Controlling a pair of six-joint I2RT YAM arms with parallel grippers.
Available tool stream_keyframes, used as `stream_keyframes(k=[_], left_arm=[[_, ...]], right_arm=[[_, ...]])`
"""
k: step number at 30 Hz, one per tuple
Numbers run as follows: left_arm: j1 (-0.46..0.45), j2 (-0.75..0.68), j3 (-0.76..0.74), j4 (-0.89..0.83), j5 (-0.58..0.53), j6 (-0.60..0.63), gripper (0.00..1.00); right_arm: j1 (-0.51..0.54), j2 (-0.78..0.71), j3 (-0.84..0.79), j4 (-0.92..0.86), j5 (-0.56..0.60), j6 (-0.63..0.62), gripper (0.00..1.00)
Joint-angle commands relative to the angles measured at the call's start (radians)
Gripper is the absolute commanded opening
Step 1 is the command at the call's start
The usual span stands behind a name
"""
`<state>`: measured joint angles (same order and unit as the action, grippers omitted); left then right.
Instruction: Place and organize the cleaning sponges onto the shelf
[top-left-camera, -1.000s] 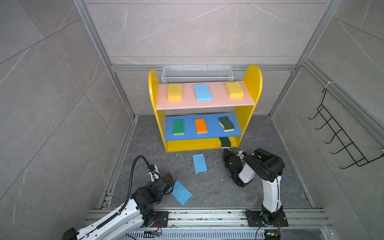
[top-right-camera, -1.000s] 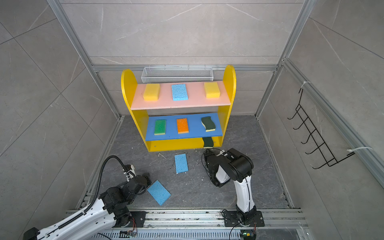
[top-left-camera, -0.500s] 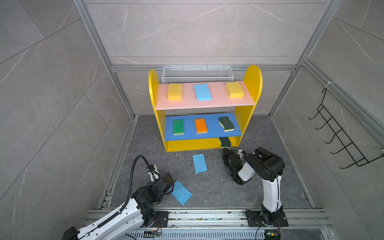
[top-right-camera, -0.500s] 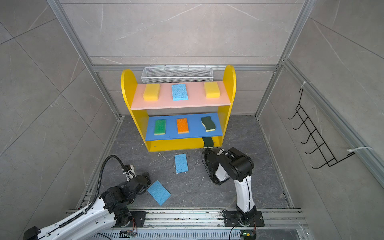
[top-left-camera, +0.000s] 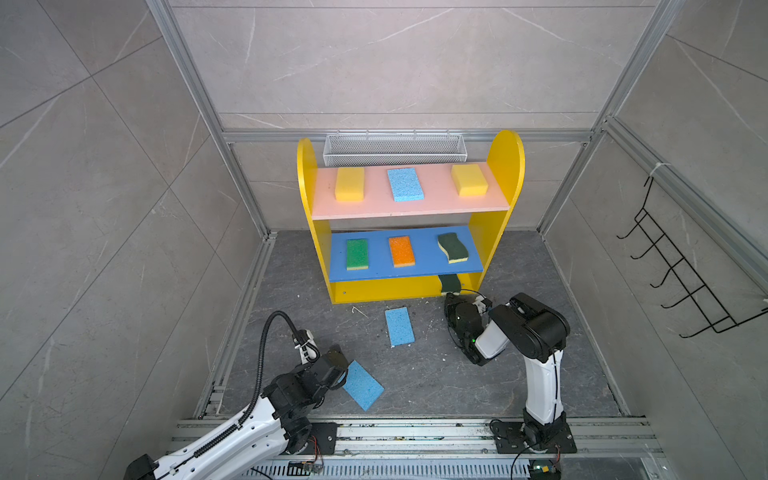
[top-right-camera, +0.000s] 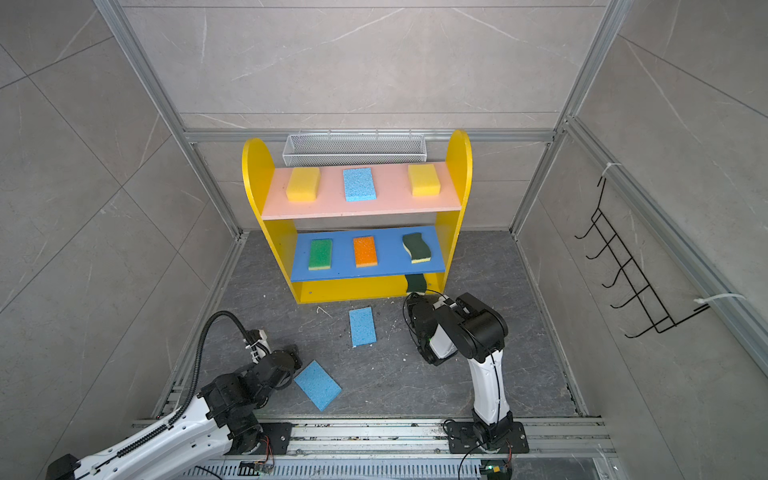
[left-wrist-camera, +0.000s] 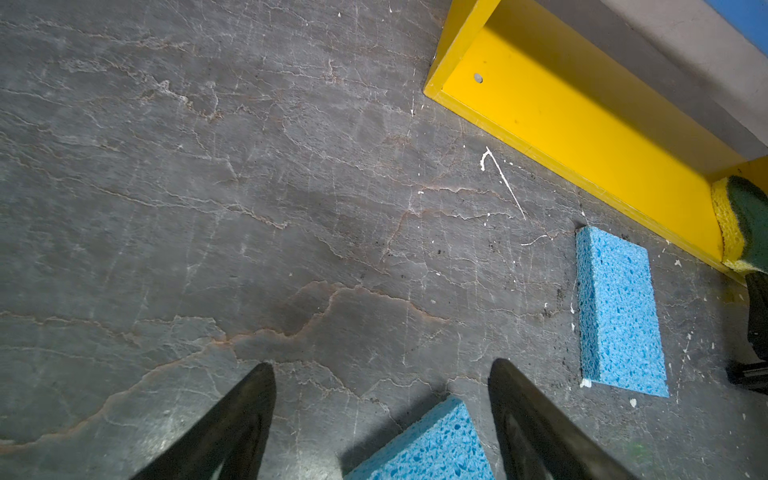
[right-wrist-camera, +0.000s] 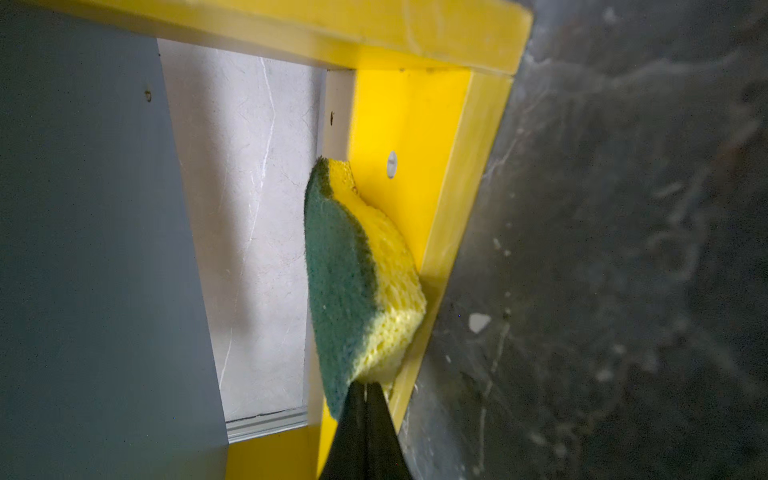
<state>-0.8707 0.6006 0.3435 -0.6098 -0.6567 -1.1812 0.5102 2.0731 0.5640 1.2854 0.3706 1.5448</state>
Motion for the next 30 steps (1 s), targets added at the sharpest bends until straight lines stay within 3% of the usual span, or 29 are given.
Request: stream_keyframes(k=[1,30], left_arm=[[-0.001,0.003,-0.009,-0.008,-0.039,-0.028,0.83],[-0.001,0.131,-0.005,0.096,-0.020,-0.025,0.83]], right_arm=[[-0.007,0.049,0.000,-0.110,0.001,-0.019,0.00],[-0.032,0.143,0.044,-0.027,0.001,0.014,0.00]])
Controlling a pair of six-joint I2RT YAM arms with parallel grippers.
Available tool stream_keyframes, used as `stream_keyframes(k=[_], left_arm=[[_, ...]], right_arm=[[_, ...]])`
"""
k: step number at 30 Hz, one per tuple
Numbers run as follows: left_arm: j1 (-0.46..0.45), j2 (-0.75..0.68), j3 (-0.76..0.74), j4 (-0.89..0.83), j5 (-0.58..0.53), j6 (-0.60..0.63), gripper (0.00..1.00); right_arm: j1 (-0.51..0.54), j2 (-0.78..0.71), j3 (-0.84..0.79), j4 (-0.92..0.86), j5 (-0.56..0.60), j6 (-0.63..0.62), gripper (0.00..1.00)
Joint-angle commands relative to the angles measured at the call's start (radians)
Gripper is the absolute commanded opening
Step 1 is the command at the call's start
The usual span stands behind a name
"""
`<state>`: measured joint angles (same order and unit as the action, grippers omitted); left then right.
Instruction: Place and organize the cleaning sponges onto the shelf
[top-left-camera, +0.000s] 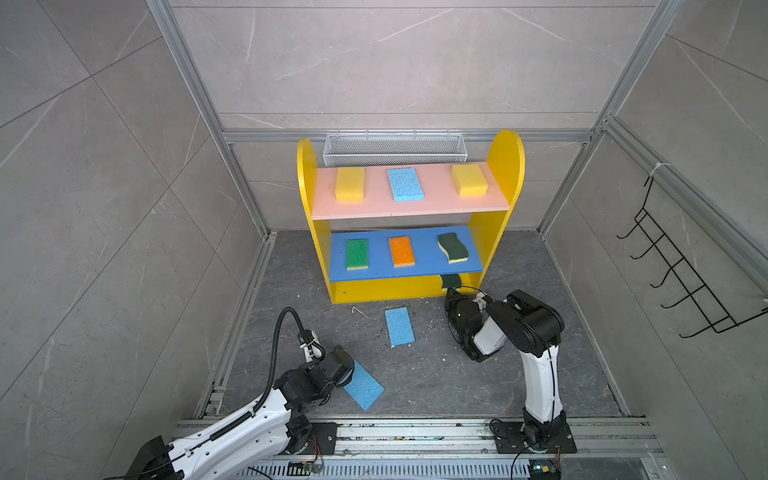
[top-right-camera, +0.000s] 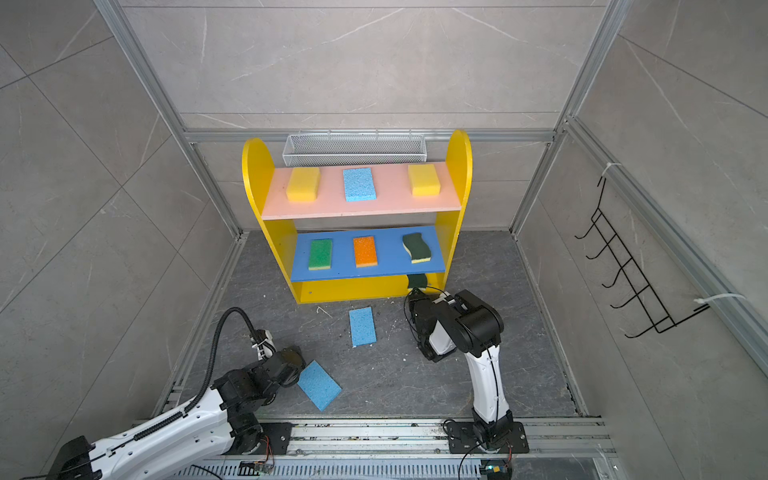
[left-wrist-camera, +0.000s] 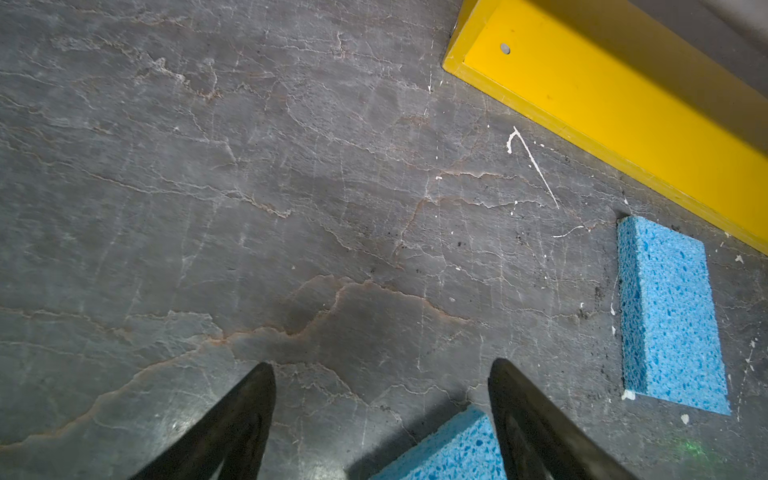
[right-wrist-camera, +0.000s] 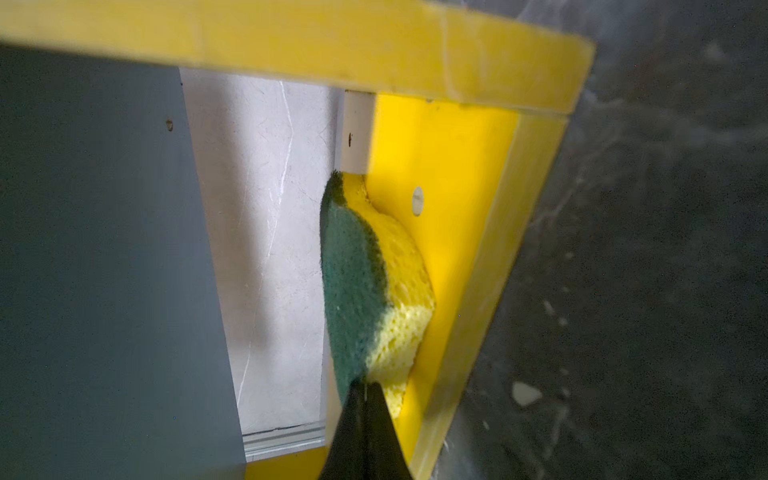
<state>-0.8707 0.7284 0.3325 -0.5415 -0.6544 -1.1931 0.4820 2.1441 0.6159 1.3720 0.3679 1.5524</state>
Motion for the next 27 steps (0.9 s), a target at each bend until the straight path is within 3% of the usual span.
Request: stream_keyframes(k=[1,15,27], left_arm=[[-0.001,0.006,0.007,0.030,-0.021,-0.013,0.83],[-0.001,0.020,0.017,0.026,-0.025,-0.007,0.83],[-0.002,0.019,0.050,-0.023,-0.040,0.008,0.83]], right_arm=[[-0.002,0.075,-0.004,-0.118,0.002,0.010,0.00],[0.007,0.089,0.005,-0.152,0.004,0.018,0.00],[0.020,-0.110,-0.127,-0.267,-0.043,-0.033,0.00]])
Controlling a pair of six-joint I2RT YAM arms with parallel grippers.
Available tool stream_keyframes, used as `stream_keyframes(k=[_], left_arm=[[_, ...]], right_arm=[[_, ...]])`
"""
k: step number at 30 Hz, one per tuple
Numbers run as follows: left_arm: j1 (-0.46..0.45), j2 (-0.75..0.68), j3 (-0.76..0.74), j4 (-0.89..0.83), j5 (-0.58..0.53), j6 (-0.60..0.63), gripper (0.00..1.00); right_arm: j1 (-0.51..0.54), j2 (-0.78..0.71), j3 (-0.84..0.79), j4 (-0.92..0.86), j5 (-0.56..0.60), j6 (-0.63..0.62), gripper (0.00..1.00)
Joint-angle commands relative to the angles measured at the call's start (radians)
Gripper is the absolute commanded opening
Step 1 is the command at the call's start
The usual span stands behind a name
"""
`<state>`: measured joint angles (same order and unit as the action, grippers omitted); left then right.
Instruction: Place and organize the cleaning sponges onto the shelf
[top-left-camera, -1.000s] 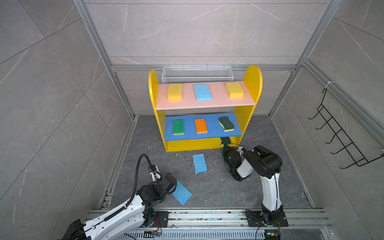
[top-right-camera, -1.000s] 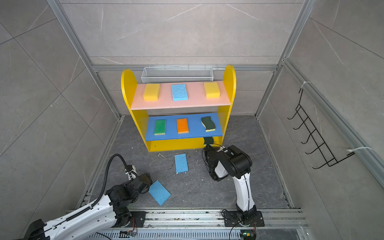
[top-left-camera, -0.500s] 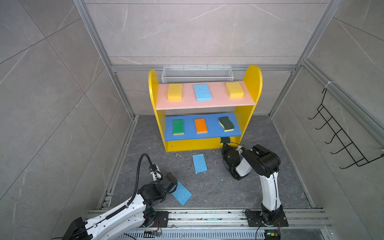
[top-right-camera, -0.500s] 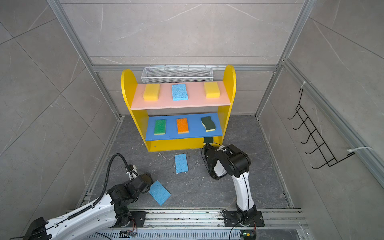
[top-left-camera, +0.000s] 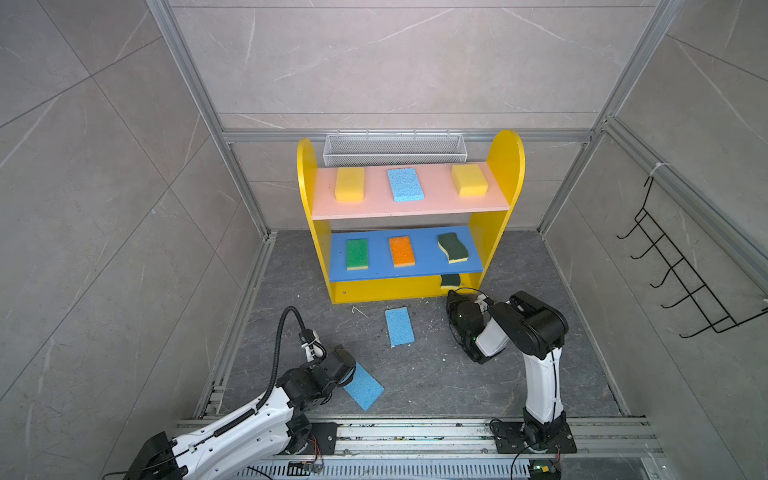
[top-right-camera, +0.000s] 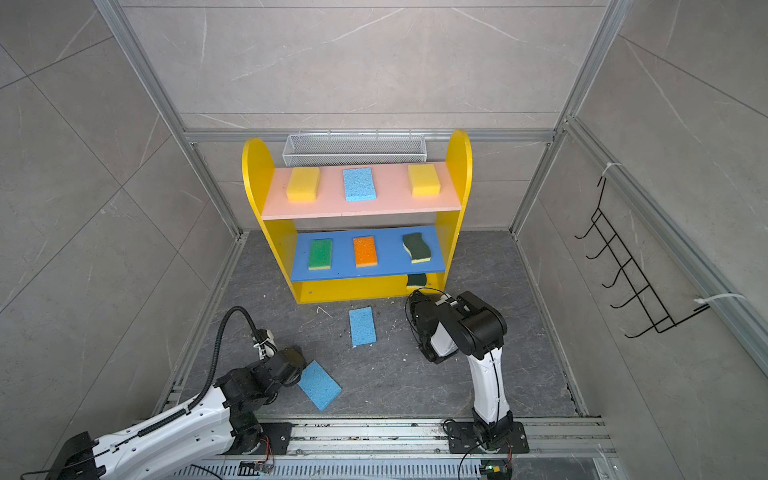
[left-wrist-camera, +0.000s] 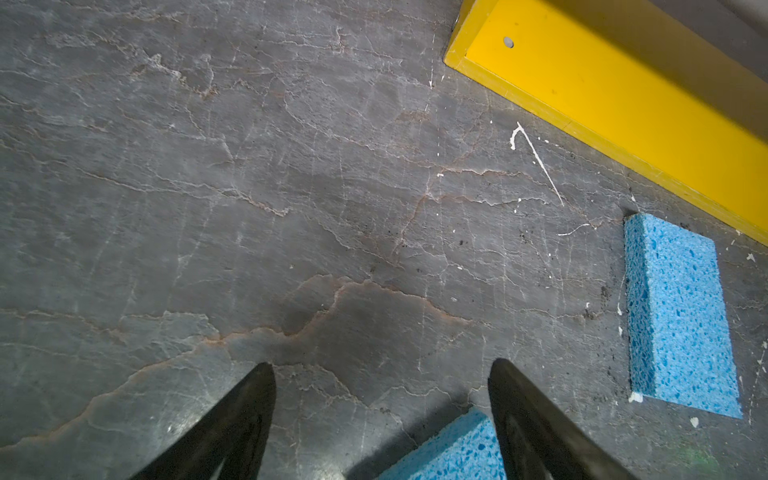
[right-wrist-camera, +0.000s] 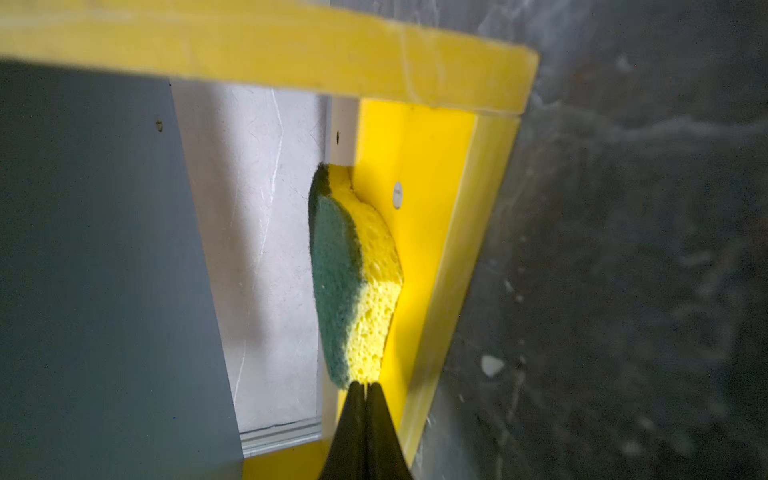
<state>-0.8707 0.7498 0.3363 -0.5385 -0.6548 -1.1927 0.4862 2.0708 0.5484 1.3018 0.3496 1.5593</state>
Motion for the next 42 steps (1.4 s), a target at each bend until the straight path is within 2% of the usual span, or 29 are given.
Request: stream_keyframes(k=[1,10,14,15,18,19,25,30,38,42], left_arm=[[-0.001,-0.003,0.052,-0.033,-0.041,0.014,0.83],[-0.001,0.028,0.154,-0.180,-0.077,0.062,0.83],[-0.001,0.028,0.191,-0.193,-0.053,0.120,0.83],[-0.001,0.027,0.201,-0.197,-0.046,0.138,0.83],[-0.001,0.025,0.229,-0.251,-0.036,0.147,0.83],[-0.001,0.019,0.238,-0.271,-0.032,0.145,0.83],[-0.002,-0.059,0.260,-0.337,0.025,0.148,0.84],[-0.002,-0.069,0.302,-0.399,0.068,0.183,0.83],[-0.002,-0.008,0.387,-0.509,0.104,0.189,0.83],[-0.003,-0.003,0.397,-0.542,0.100,0.173,0.83]], right_arm=[[0.021,-0.072,-0.073,-0.239,-0.025,-0.046,0.00],[0.023,-0.426,-0.207,-0.493,-0.002,-0.118,0.00],[0.018,-0.544,-0.247,-0.532,-0.011,-0.143,0.00],[0.012,-0.588,-0.240,-0.587,-0.023,-0.163,0.00],[-0.010,-0.740,-0.141,-0.922,-0.063,-0.264,0.00],[-0.016,-0.788,-0.119,-0.986,-0.067,-0.317,0.00],[-0.085,-1.034,-0.076,-1.243,-0.085,-0.445,0.00],[-0.136,-1.076,-0.006,-1.348,-0.201,-0.572,0.00],[-0.248,-1.015,0.030,-1.383,-0.448,-0.624,0.00],[-0.266,-1.014,0.046,-1.394,-0.486,-0.652,0.00]])
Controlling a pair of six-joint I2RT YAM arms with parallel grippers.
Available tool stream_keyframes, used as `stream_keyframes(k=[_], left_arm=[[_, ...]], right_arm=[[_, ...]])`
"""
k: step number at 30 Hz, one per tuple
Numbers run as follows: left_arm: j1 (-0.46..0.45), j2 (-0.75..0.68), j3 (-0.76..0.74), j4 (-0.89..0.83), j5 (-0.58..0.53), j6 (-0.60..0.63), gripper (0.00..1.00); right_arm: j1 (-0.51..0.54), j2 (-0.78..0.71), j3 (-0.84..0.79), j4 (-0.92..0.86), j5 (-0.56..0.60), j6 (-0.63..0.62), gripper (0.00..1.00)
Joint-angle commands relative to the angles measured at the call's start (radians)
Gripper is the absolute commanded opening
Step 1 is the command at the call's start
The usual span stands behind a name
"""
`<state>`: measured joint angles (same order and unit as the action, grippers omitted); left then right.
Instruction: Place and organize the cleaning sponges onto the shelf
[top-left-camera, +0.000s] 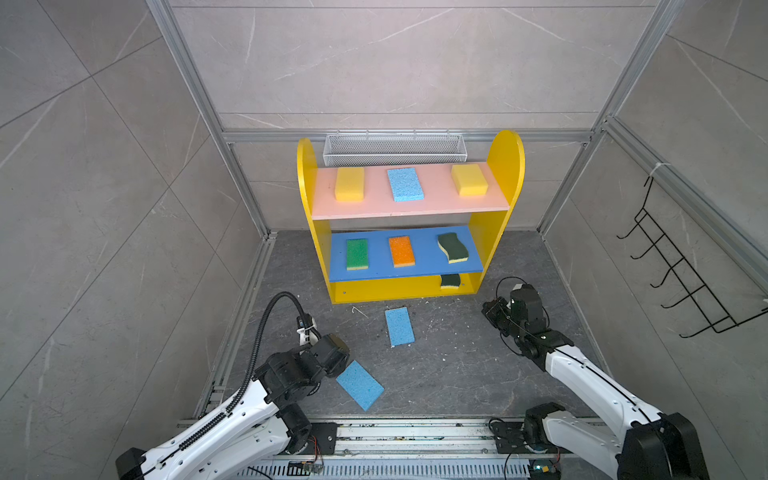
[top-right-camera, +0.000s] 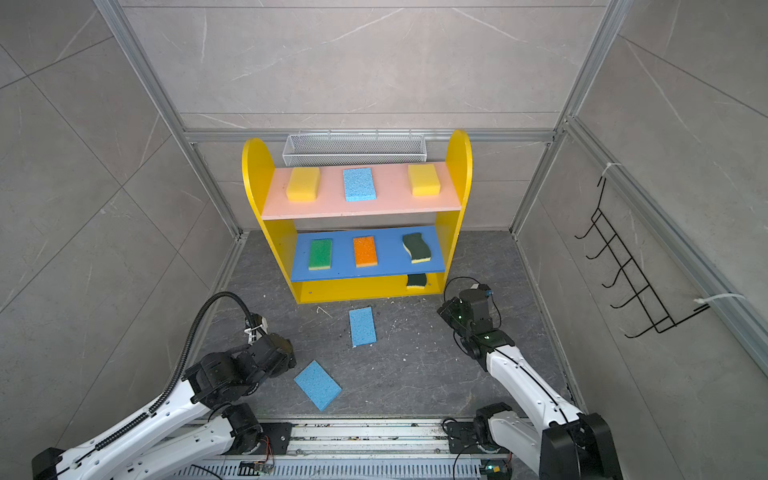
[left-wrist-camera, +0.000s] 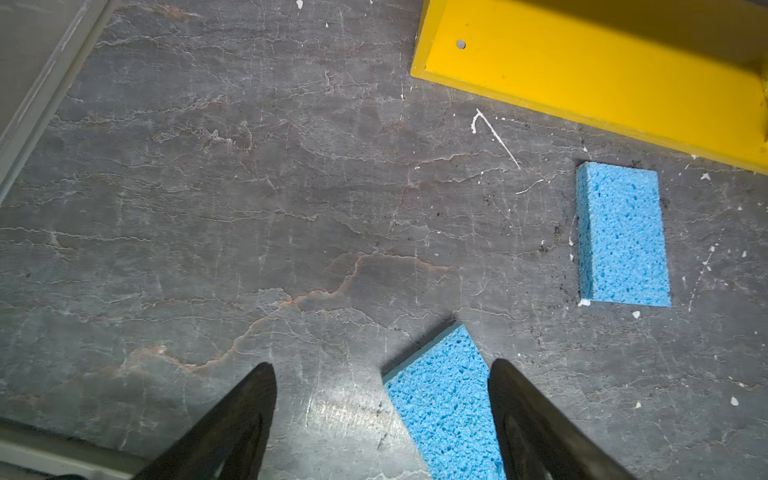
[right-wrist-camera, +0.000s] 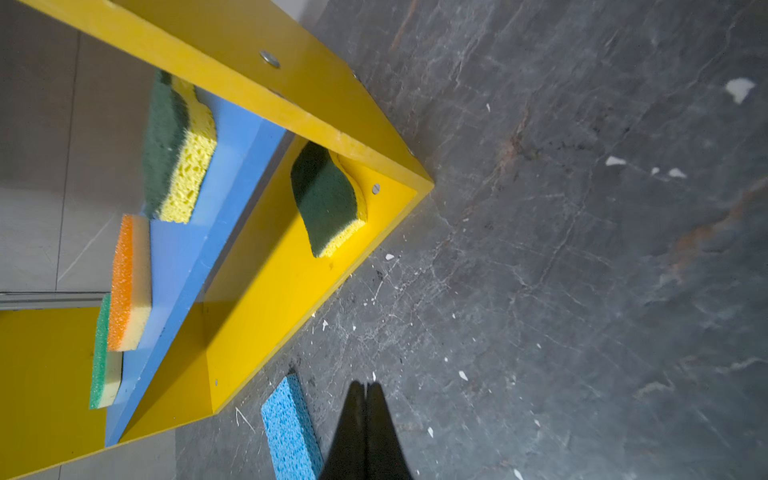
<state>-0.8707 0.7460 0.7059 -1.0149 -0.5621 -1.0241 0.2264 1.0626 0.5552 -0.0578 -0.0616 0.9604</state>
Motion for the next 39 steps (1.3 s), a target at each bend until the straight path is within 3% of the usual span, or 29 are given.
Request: stream_keyframes(k=[1,4,8,11,14,17,22,26,31,39], left_arm=[[-0.002,-0.006,0.025,-0.067,0.005,0.000,0.83],[-0.002,-0.028,0.019,-0.062,0.003,-0.014,0.83],[-0.001,-0.049,0.012,-0.050,-0.008,-0.019,0.83],[-0.001,-0.042,0.013,-0.038,-0.014,-0.014,0.83],[-0.001,-0.022,0.019,-0.018,-0.016,0.000,0.83],[-0.002,-0.001,0.030,0.006,-0.016,0.021,0.83],[-0.002,-0.003,0.037,0.038,-0.022,0.044,0.83],[-0.002,-0.018,0.041,0.044,-0.027,0.059,0.83],[-0.002,-0.041,0.028,0.049,-0.042,0.059,0.83],[-0.001,-0.043,0.014,0.068,-0.054,0.069,0.84]], right_arm=[[-0.007,-0.012,0.039,-0.033,-0.078,-0.063,0.00],[-0.007,-0.037,0.051,-0.047,-0.080,-0.105,0.00],[-0.005,-0.059,0.097,-0.107,-0.054,-0.183,0.12],[0.010,-0.068,0.121,-0.130,-0.032,-0.229,0.28],[0.068,-0.079,0.154,-0.166,0.062,-0.293,0.29],[0.164,-0.071,0.201,-0.177,0.179,-0.376,0.37],[0.256,0.005,0.290,-0.141,0.258,-0.471,0.48],[0.297,0.086,0.369,-0.132,0.341,-0.537,0.70],[0.321,0.179,0.437,-0.072,0.398,-0.632,0.78],[0.321,0.331,0.558,-0.087,0.466,-0.677,0.86]])
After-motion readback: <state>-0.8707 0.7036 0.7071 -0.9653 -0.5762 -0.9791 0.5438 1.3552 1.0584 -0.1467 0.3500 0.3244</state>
